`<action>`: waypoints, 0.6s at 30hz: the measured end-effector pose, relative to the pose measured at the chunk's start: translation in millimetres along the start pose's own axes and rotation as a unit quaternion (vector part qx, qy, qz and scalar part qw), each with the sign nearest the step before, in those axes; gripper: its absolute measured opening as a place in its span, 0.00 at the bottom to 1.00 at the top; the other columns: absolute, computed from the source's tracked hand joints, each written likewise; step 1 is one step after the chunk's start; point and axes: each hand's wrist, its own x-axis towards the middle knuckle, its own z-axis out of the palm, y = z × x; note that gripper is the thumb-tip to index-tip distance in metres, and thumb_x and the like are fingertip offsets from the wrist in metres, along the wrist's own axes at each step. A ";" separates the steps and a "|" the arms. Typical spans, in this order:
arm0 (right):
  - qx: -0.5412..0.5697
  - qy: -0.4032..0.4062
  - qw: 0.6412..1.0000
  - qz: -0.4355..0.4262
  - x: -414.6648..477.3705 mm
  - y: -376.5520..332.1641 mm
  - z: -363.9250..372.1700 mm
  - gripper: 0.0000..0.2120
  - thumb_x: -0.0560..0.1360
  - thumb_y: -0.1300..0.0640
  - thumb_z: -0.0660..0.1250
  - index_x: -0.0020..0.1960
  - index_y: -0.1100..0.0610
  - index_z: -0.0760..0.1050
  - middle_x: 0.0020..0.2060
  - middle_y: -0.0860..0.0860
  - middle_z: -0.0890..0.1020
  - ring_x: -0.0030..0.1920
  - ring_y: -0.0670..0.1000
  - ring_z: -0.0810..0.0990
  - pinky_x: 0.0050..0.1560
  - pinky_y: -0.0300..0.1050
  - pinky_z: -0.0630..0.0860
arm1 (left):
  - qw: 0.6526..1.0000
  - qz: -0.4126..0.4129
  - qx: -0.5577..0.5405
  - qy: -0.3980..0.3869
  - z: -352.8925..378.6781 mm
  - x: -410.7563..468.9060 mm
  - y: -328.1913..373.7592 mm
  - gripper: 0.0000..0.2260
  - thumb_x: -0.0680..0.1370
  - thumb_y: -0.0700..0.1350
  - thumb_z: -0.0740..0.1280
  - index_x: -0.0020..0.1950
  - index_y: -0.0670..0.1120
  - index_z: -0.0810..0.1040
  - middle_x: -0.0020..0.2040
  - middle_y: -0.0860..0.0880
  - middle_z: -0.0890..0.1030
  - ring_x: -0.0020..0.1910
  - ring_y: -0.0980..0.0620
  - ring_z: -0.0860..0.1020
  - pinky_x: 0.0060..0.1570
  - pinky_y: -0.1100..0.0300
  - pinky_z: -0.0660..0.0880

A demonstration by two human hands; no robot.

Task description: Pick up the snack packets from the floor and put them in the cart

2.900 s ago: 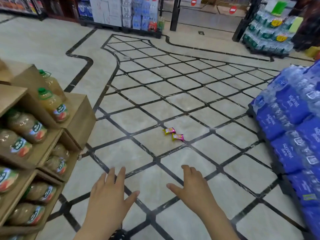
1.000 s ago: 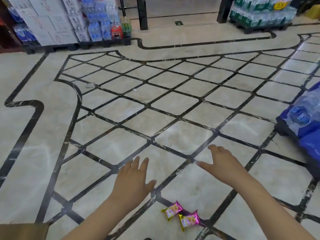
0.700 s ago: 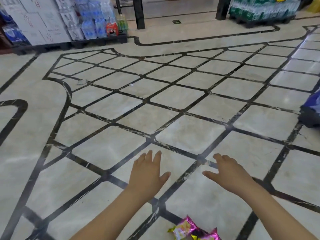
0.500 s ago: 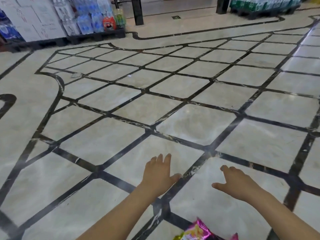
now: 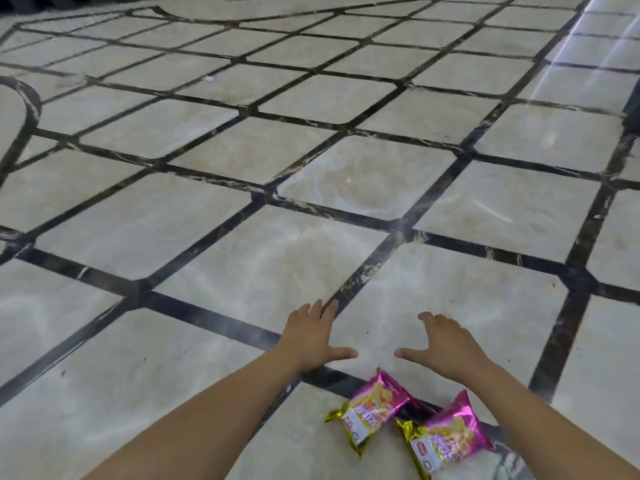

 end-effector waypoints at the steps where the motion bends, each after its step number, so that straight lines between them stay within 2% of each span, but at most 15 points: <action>1: -0.001 -0.016 1.000 -0.008 -2.6 7.2 1.4 0.48 0.67 0.25 0.63 0.76 0.53 0.58 0.68 0.53 0.70 0.66 0.55 0.71 0.63 0.49 0.72 | 1.000 0.017 0.013 -0.004 0.6 3.3 3.3 0.49 0.70 0.76 0.56 0.80 0.48 0.46 0.79 0.42 0.54 0.75 0.39 0.59 0.72 0.45 0.60; 5: -0.066 -0.105 0.991 -0.048 -26.4 31.3 11.7 0.51 0.65 0.24 0.64 0.77 0.53 0.56 0.70 0.53 0.68 0.67 0.54 0.69 0.66 0.47 0.68 | 0.998 0.054 0.006 -0.022 8.0 4.8 25.6 0.53 0.67 0.78 0.57 0.80 0.48 0.45 0.79 0.41 0.56 0.76 0.40 0.58 0.73 0.44 0.59; 8: -0.081 -0.151 0.983 -0.070 -41.4 48.6 27.2 0.63 0.52 0.17 0.57 0.77 0.52 0.55 0.68 0.51 0.70 0.66 0.52 0.70 0.65 0.46 0.68 | 0.996 0.074 -0.008 -0.052 28.8 -5.8 55.5 0.57 0.64 0.79 0.61 0.80 0.44 0.47 0.75 0.40 0.63 0.73 0.39 0.63 0.70 0.45 0.62; 11: -0.136 -0.165 0.971 -0.103 -47.4 60.9 46.8 0.56 0.59 0.24 0.69 0.77 0.52 0.57 0.67 0.51 0.70 0.65 0.53 0.70 0.64 0.46 0.66 | 0.994 0.088 -0.002 -0.071 50.0 -12.5 78.5 0.55 0.64 0.77 0.64 0.78 0.42 0.54 0.69 0.40 0.68 0.67 0.39 0.67 0.66 0.45 0.65; 12: -0.154 -0.161 0.968 -0.119 -48.2 64.0 52.7 0.53 0.61 0.26 0.70 0.76 0.52 0.57 0.67 0.52 0.70 0.65 0.53 0.69 0.65 0.47 0.65 | 0.993 0.093 -0.002 -0.079 55.7 -12.7 81.8 0.54 0.64 0.76 0.65 0.77 0.42 0.56 0.68 0.40 0.69 0.66 0.39 0.68 0.65 0.45 0.66; 15: -0.196 -0.150 0.957 -0.150 -49.6 68.5 63.3 0.47 0.64 0.27 0.69 0.74 0.51 0.61 0.66 0.52 0.70 0.65 0.53 0.67 0.65 0.50 0.62 | 0.991 0.091 -0.017 -0.095 66.3 -11.0 82.6 0.47 0.68 0.71 0.69 0.74 0.42 0.60 0.66 0.40 0.70 0.64 0.40 0.70 0.62 0.46 0.69; 18: -0.202 -0.154 0.955 -0.156 -48.6 68.0 67.9 0.42 0.65 0.28 0.68 0.70 0.51 0.66 0.64 0.52 0.72 0.64 0.54 0.67 0.64 0.50 0.62 | 0.991 0.052 -0.063 -0.103 68.5 -7.8 79.4 0.39 0.70 0.63 0.72 0.70 0.42 0.63 0.64 0.40 0.73 0.61 0.40 0.73 0.57 0.49 0.71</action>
